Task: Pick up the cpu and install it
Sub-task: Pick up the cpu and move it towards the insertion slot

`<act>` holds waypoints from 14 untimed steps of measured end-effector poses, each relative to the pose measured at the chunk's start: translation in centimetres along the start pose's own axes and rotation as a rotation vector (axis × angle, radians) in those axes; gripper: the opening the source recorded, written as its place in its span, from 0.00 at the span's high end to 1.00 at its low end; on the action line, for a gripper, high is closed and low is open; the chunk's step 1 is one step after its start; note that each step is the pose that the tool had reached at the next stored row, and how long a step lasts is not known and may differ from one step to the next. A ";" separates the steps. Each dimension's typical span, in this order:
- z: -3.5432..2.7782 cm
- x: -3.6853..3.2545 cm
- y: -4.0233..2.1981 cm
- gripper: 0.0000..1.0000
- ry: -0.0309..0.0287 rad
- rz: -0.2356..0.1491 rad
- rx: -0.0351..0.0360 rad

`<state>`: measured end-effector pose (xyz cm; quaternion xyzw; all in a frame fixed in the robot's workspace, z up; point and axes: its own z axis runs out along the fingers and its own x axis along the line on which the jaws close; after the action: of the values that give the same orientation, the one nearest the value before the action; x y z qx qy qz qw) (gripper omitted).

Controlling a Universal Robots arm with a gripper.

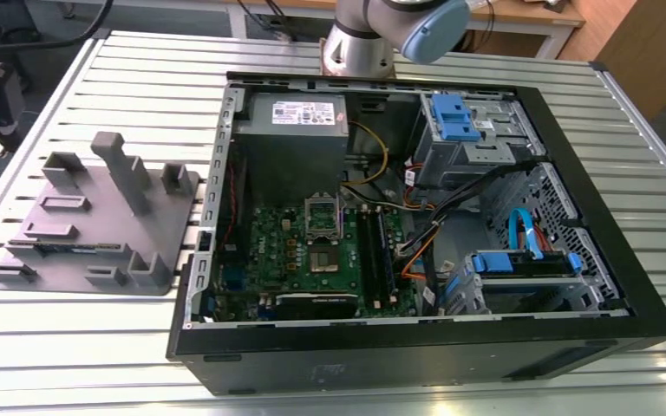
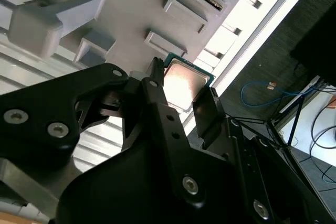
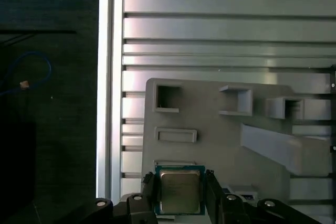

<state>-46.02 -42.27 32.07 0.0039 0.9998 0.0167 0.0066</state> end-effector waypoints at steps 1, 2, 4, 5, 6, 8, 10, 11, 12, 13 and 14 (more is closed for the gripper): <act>-0.45 0.00 0.01 0.53 0.0001 0.000 0.0001; -0.91 -0.01 0.03 0.53 0.0002 0.000 0.0001; -1.83 -0.02 0.06 0.53 0.0001 0.000 0.0001; -2.29 -0.03 0.07 0.53 0.0001 0.000 0.0000; -2.74 -0.03 0.09 0.53 0.0001 0.000 0.0001; -3.64 -0.05 0.12 0.53 0.0001 0.000 0.0001; -4.54 -0.06 0.15 0.53 0.0002 0.000 0.0001; -5.01 -0.06 0.17 0.53 0.0001 0.000 0.0001; -5.46 -0.07 0.18 0.53 0.0000 0.000 0.0000; -5.91 -0.08 0.20 0.53 0.0002 0.000 0.0001; -6.36 -0.08 0.21 0.53 0.0001 0.000 0.0000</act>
<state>-46.02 -42.27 38.43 0.0039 0.9998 0.0167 0.0066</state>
